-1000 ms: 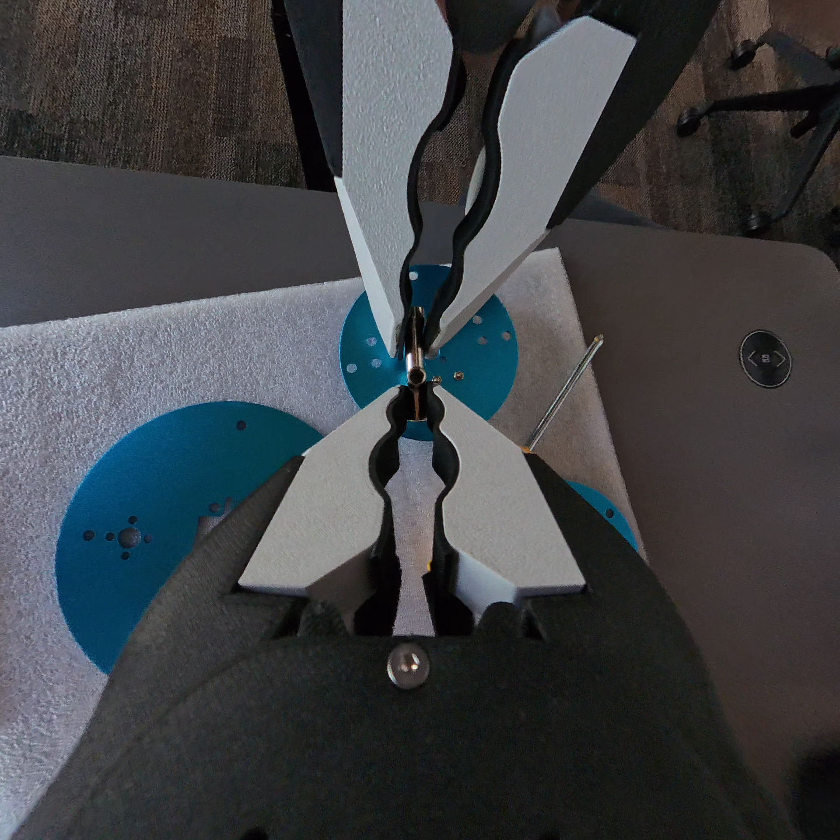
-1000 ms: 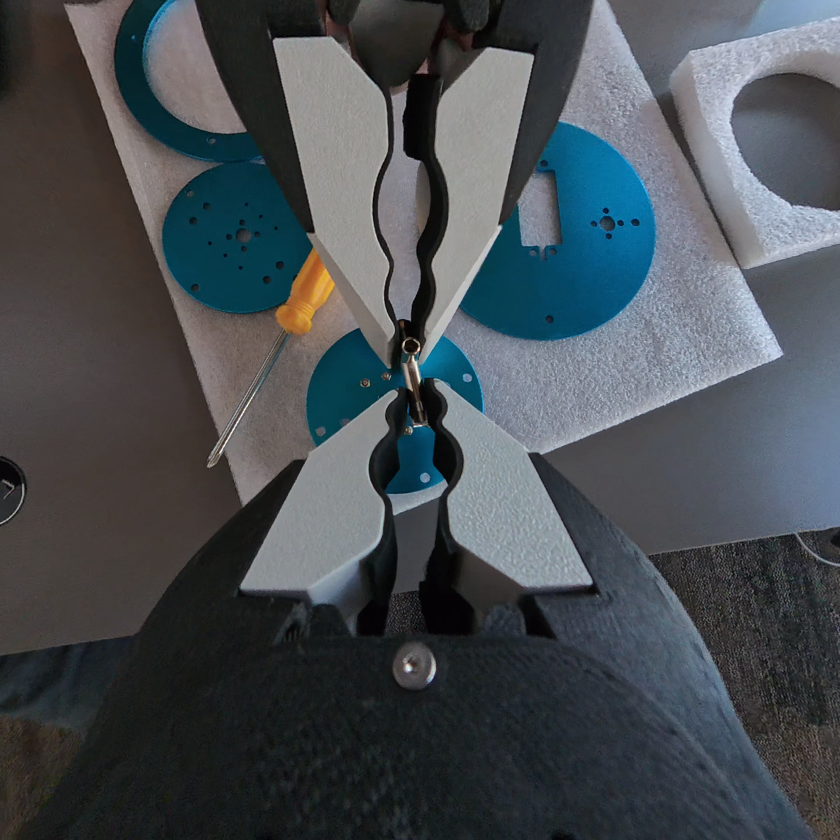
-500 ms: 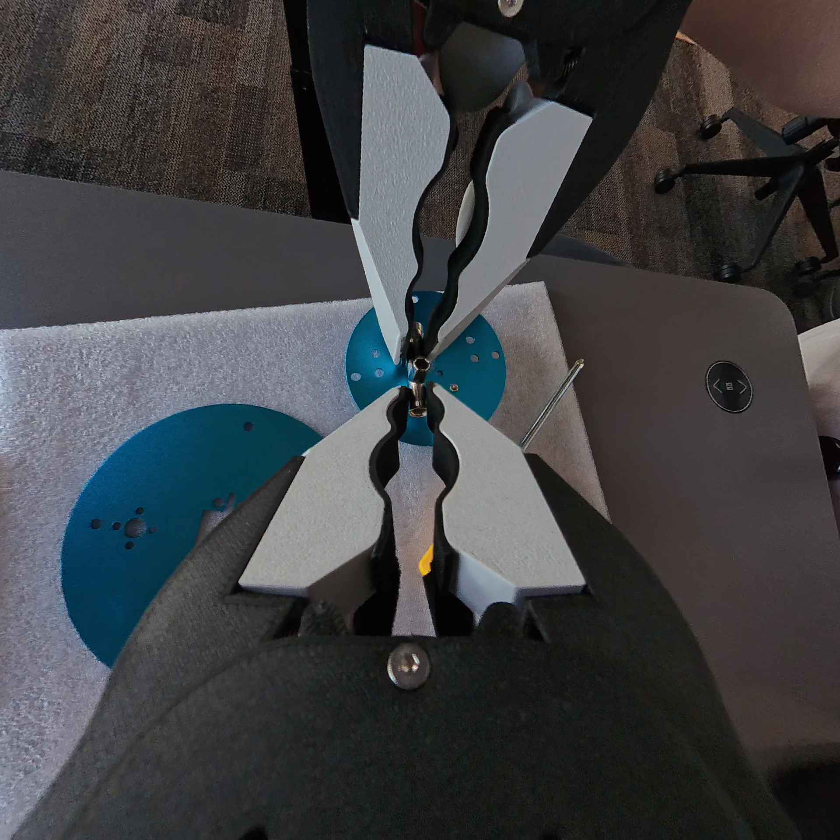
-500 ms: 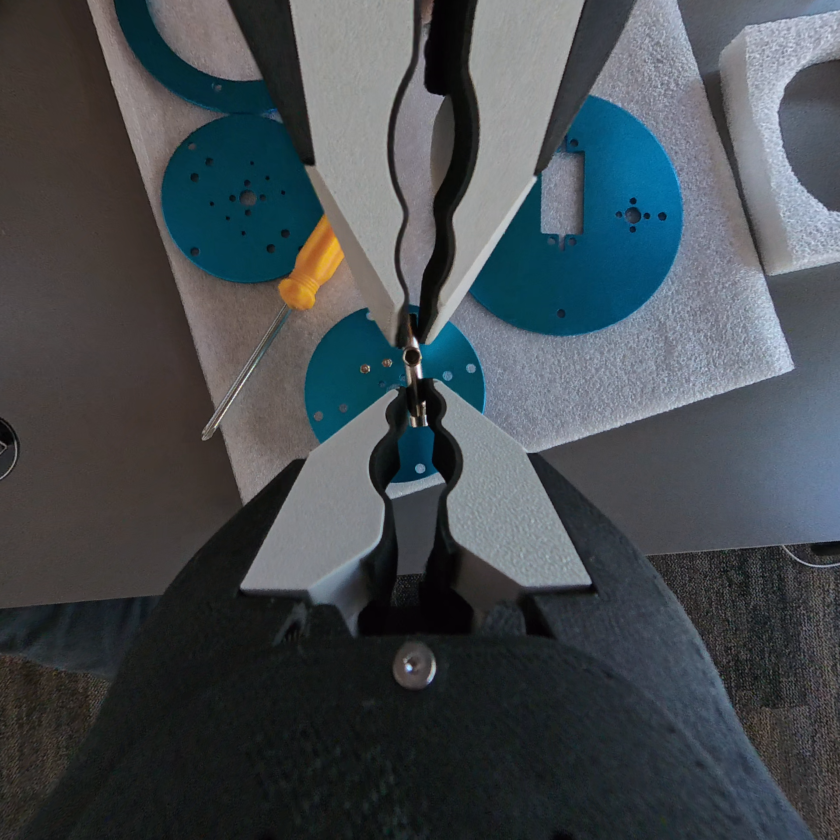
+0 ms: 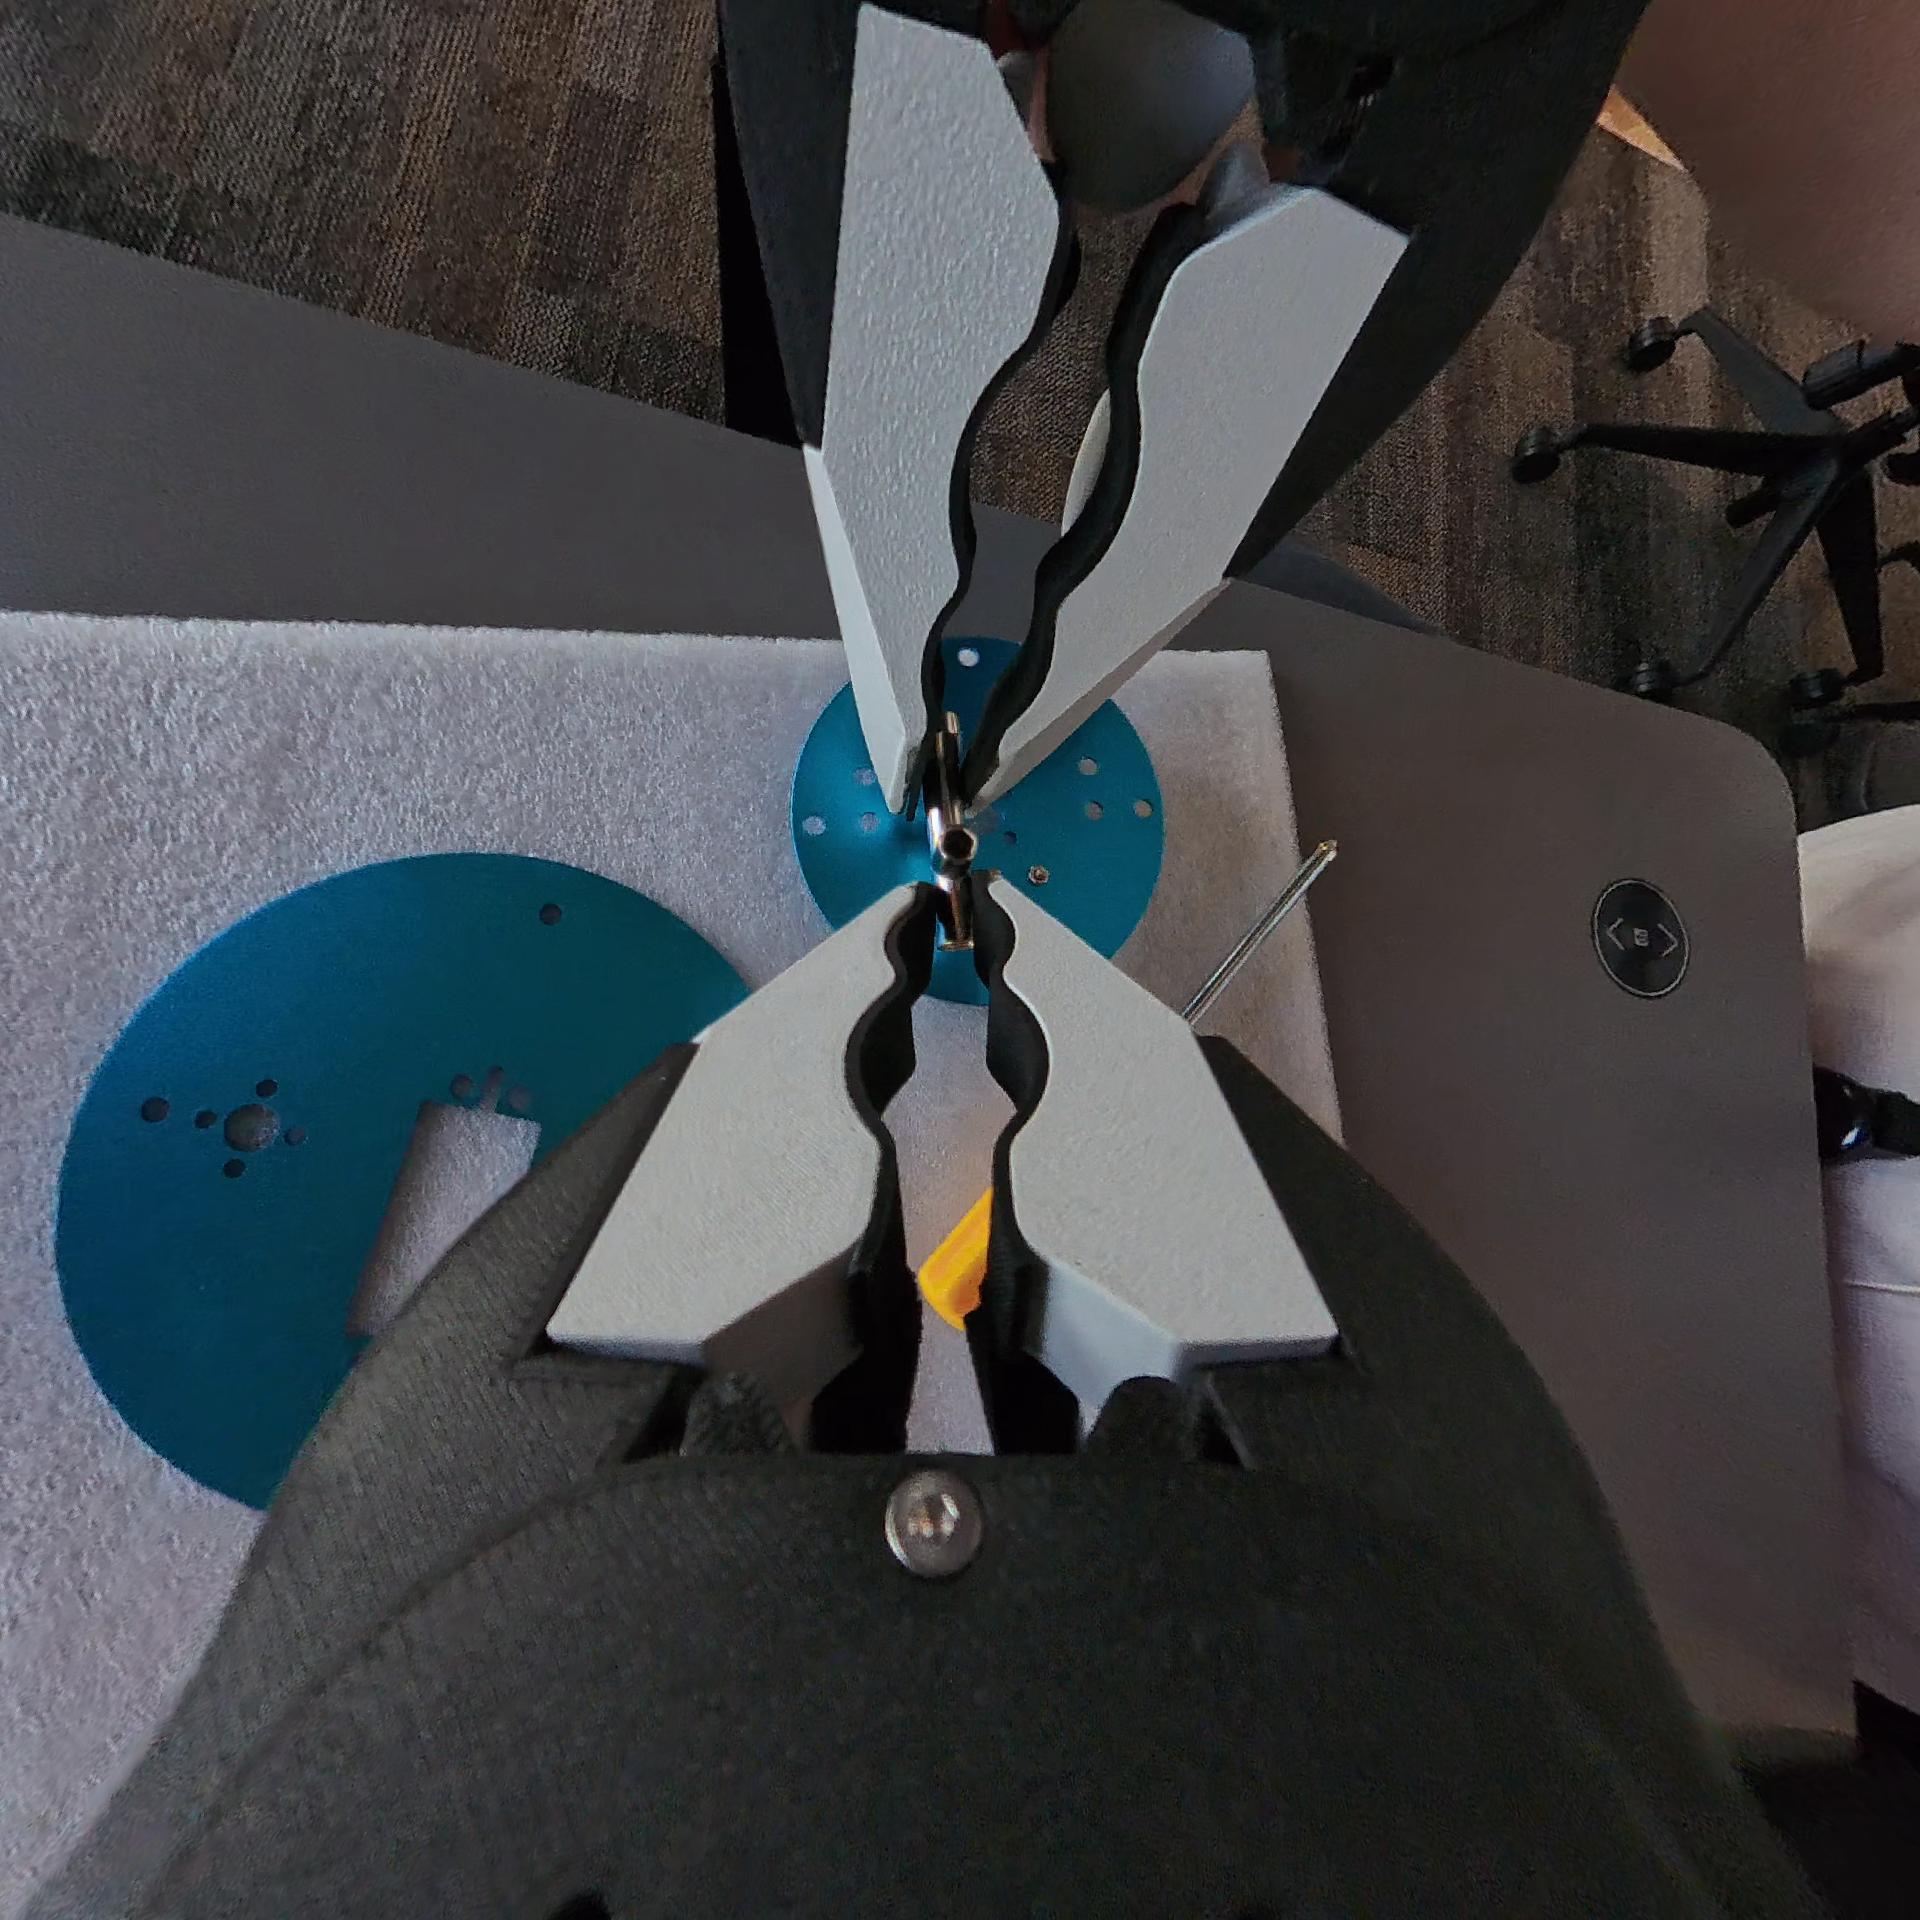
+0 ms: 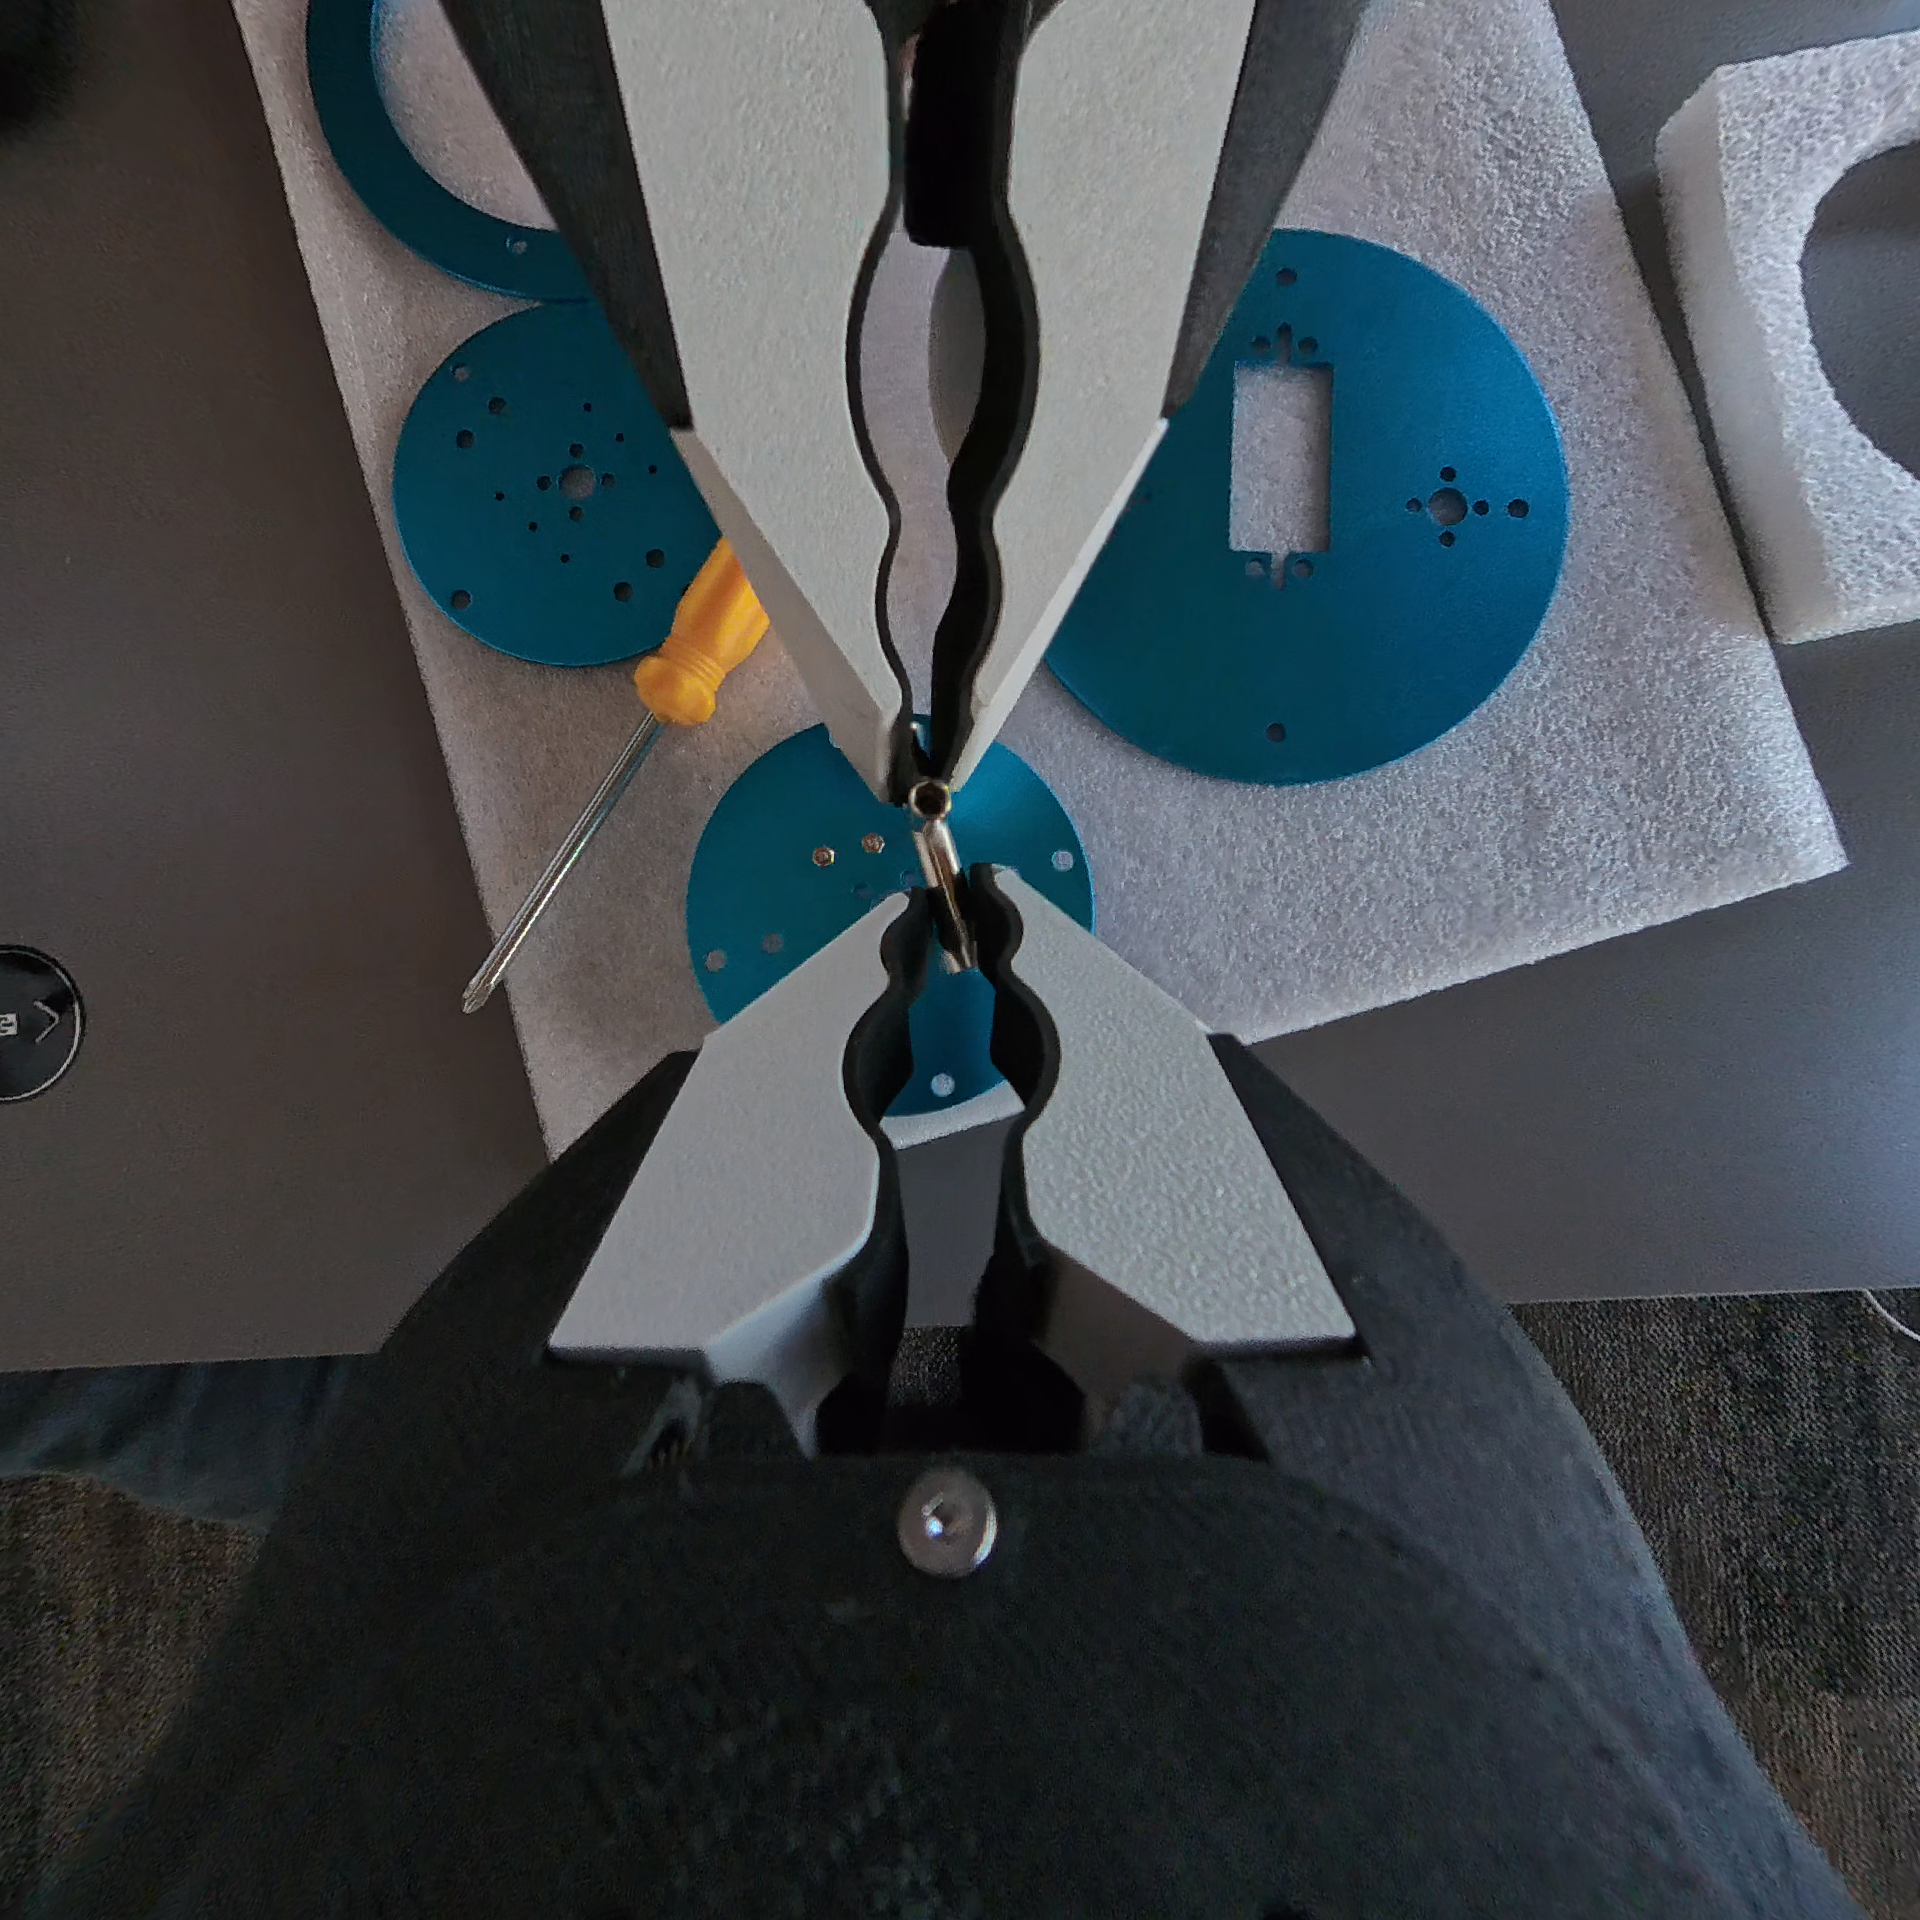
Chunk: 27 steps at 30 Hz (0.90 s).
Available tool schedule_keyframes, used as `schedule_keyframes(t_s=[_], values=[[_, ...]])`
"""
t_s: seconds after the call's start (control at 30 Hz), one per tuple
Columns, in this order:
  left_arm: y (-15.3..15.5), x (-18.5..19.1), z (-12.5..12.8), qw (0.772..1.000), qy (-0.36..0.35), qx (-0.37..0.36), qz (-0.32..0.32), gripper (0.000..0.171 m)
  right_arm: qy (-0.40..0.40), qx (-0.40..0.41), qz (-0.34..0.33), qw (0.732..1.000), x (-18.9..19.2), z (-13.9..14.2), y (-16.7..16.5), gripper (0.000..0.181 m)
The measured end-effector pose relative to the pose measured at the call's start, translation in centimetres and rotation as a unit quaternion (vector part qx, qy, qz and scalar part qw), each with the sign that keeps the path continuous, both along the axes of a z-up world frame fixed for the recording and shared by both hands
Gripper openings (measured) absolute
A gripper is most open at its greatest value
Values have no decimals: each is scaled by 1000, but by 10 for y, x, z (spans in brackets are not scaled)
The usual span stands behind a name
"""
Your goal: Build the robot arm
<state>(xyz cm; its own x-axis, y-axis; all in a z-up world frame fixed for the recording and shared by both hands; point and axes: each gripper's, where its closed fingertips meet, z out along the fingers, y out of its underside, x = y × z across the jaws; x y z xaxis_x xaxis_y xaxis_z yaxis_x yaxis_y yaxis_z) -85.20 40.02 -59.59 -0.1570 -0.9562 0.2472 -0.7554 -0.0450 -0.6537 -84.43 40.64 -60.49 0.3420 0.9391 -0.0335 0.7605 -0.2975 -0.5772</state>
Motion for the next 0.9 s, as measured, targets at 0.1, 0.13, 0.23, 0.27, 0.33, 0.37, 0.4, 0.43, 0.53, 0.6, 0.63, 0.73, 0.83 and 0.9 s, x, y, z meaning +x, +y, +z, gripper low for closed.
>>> schedule_keyframes(t_s=[0.1,0.13,0.23,0.27,0.33,0.37,0.4,0.43,0.53,0.6,0.63,0.73,0.83,0.9], values=[[0,-1,0,1000,1,-6,17,5,-6,-5,9,1000,-1,1,1,8],[0,-1,-1,1000,0,-7,20,5,-8,-6,13,1000,-2,2,1,8],[1,0,0,1000,-4,-11,27,5,-15,-23,14,1000,0,-1,0,8],[0,1,0,1000,-6,-10,26,5,-15,-26,13,999,1,-2,-1,7],[0,1,0,1000,-6,-4,23,5,-9,-20,10,1000,0,-1,-1,8],[0,0,-1,1000,-3,1,20,5,-3,-15,7,1000,-1,0,0,8],[1,-1,-1,1000,-3,6,17,5,3,-11,4,1000,-1,1,0,8],[0,-2,-2,1000,-3,10,13,5,9,-10,0,1000,-2,1,0,8],[1,-1,-2,1000,-3,10,12,5,13,-7,-7,1000,-2,1,0,8],[1,1,-2,1000,-3,10,11,6,8,-7,-7,1000,-1,0,-1,8],[0,2,-3,1000,-1,13,9,6,9,-6,-7,1000,-1,0,-1,8],[-1,5,-11,999,3,32,5,6,7,0,-5,1000,-2,1,0,7],[-1,7,-10,999,-7,42,4,6,4,-2,-4,1000,-1,1,0,7],[-2,5,-10,1000,-6,31,2,7,3,-3,-3,1000,-1,1,-1,8]])
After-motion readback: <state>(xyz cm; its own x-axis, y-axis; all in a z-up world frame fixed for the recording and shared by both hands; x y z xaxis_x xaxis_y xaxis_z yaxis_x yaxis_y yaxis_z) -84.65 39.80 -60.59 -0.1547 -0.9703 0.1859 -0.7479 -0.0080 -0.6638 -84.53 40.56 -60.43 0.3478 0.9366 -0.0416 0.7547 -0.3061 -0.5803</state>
